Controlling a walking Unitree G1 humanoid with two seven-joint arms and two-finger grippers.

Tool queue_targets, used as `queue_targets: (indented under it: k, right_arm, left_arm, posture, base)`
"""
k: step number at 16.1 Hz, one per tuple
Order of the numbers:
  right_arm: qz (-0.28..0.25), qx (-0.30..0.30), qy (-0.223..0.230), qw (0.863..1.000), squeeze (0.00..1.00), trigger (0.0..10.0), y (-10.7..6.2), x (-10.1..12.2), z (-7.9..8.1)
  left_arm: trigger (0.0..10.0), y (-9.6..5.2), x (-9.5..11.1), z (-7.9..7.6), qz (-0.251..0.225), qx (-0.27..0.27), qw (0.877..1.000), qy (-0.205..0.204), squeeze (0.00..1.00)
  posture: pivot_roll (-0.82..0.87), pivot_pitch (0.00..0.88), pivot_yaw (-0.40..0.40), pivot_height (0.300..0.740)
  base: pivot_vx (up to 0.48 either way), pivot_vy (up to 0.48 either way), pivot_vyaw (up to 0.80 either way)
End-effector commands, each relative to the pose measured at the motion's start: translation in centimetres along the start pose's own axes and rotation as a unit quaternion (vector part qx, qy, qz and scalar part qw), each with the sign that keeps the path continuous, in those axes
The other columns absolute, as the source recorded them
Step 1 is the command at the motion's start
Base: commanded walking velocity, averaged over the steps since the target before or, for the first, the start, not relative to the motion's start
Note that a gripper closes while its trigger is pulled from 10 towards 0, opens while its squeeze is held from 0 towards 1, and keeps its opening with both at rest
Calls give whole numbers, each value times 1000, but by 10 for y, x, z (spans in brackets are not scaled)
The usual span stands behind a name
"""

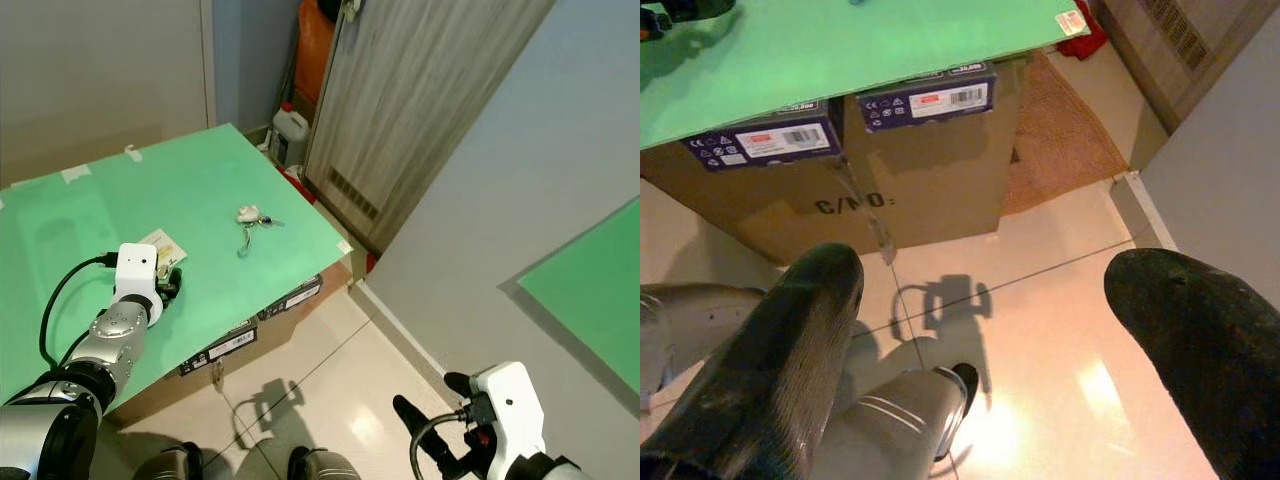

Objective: Hang keys on a hook

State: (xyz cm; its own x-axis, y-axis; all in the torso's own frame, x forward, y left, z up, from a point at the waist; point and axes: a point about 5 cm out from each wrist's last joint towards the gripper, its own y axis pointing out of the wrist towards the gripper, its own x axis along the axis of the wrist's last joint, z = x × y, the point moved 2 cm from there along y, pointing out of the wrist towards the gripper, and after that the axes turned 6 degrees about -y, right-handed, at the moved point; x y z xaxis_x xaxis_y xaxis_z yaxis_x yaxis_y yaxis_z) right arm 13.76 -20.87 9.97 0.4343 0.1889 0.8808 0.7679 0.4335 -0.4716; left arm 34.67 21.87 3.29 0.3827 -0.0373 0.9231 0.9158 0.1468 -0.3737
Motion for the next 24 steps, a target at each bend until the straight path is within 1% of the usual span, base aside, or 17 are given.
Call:
queue_targets:
  k: [1,4,7,8,10,11,12,15,19,20,21,24]
  right_arm:
    - [6,-11,0,1000,0,10000,-5,0,-2]
    - [8,-13,6,1000,0,10000,-11,0,1]
    - [11,-14,9,1000,0,10000,-14,-1,3]
    - [12,-14,10,1000,0,10000,-15,-2,3]
    - [14,-14,10,1000,0,10000,-16,-2,4]
    - [16,-15,10,1000,0,10000,-19,-3,5]
    - [17,-16,10,1000,0,10000,-20,-3,5]
    - [18,-17,10,1000,0,10000,-22,-4,5]
    - [21,-20,10,1000,0,10000,-24,-4,5]
    - [22,-20,10,1000,0,10000,-24,-4,6]
    - [22,-20,10,1000,0,10000,-24,-4,6]
    - [22,-21,11,999,0,10000,-24,-5,6]
  left_arm:
    - [10000,-2,-10,-6,20,-11,1000,5,0]
    - [10000,-2,-10,-7,25,-15,999,22,0]
    - [10000,-1,-7,-7,23,-16,999,32,0]
    - [10000,0,-5,-7,21,-17,999,42,0]
    - [10000,1,-4,-5,21,-15,999,47,0]
    - [10000,1,0,-2,13,-11,998,62,0]
    - [10000,1,2,-1,8,-9,998,67,0]
    - [10000,1,0,-1,9,-8,998,67,0]
    - [10000,2,2,-4,9,-23,997,78,0]
    - [3020,2,2,-4,13,-25,997,78,0]
    - [0,2,2,-3,15,-26,997,75,0]
    - [0,2,2,-2,19,-33,998,58,0]
  posture:
    - [-358,188,-171,740]
    - [-372,197,-167,740]
    - [-374,200,-162,740]
    - [-373,201,-160,740]
    - [-376,201,-160,740]
    - [-381,204,-161,740]
    - [-383,204,-161,740]
    - [-387,206,-160,740]
    - [-395,208,-160,740]
    - [-398,210,-159,740]
    - [-399,209,-157,740]
    - [-396,209,-154,740]
  base:
    - [0,0,0]
    - [0,0,0]
    - [0,0,0]
    - [0,0,0]
    - [0,0,0]
    - [0,0,0]
    - [0,0,0]
    - [0,0,0]
    - [0,0,0]
    - [0,0,0]
    - [0,0,0]
    - [0,0,0]
